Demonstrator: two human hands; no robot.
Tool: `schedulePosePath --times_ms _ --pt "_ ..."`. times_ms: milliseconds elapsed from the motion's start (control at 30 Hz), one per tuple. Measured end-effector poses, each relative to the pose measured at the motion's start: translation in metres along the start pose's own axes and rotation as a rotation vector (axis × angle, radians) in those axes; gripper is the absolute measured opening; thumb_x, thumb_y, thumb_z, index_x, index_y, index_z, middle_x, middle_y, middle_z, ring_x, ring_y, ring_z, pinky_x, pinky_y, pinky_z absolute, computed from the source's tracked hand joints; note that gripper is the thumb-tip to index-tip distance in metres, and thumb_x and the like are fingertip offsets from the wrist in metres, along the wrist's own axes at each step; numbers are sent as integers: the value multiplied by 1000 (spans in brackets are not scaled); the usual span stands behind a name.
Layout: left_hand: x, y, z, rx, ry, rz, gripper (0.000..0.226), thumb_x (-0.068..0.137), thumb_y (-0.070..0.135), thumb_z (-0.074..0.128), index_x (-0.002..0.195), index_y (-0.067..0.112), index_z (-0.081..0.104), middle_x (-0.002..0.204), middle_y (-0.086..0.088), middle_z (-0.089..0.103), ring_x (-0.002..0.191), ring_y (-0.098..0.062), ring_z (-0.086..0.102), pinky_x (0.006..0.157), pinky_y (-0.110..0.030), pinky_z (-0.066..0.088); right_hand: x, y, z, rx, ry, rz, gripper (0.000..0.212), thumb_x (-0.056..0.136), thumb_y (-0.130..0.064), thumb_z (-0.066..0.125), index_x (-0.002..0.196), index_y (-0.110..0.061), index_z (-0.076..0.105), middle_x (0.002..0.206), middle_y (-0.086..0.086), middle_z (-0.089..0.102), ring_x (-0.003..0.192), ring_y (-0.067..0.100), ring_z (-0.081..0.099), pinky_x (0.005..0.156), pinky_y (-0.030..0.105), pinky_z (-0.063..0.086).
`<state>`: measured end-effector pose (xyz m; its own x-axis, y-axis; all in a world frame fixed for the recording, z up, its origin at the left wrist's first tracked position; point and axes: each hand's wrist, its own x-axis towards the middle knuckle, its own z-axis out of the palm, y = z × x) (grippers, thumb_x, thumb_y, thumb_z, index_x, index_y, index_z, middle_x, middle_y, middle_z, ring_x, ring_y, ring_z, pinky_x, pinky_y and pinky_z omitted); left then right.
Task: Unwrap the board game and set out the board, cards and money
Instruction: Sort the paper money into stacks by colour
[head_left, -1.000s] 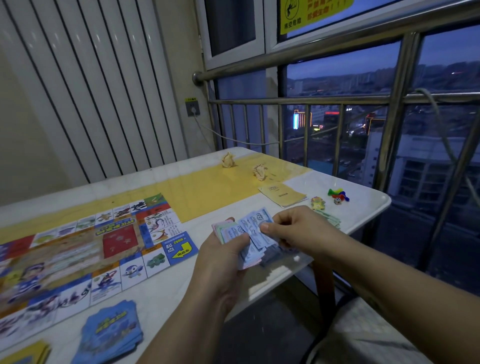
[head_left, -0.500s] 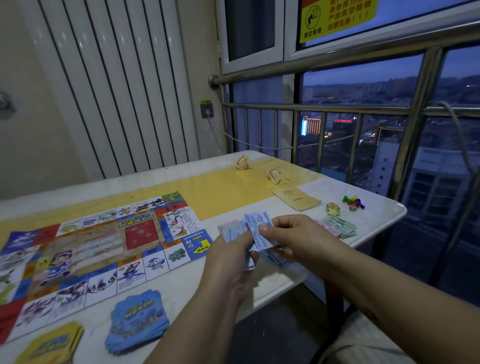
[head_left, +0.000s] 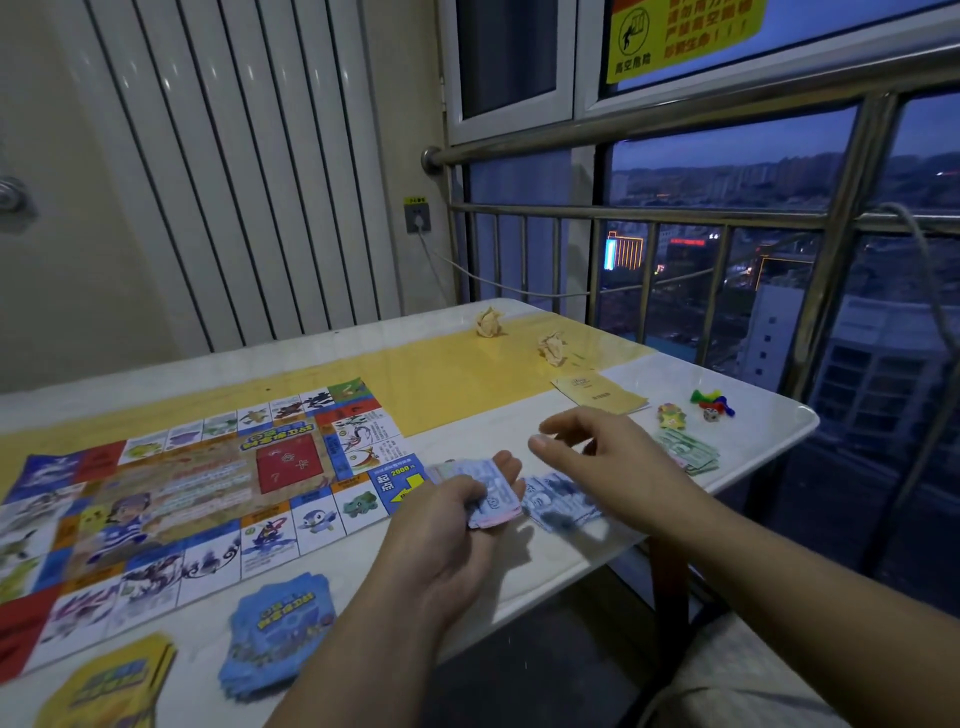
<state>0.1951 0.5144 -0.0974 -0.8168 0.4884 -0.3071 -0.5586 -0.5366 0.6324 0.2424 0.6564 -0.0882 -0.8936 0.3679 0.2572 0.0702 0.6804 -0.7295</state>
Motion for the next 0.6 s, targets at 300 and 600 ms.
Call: schedulePosePath --times_ms 300,600 --pt "-2 -18 12 123 -102 89 26 90 -8 49 115 -8 57 94 -23 69 71 -24 70 51 -25 55 -11 -2 -2 440 -164 158 20 78 -22 75 83 -7 63 55 -4 61 48 3 54 53 20 44" --pt "5 -18 11 137 -6 128 26 91 -15 36 102 -1 55 87 -18 67 63 -21 69 46 -24 53 -3 15 -17 274 -53 170 24 80 -25 74 101 -22 63 74 5 69 58 5 60 53 19 47"
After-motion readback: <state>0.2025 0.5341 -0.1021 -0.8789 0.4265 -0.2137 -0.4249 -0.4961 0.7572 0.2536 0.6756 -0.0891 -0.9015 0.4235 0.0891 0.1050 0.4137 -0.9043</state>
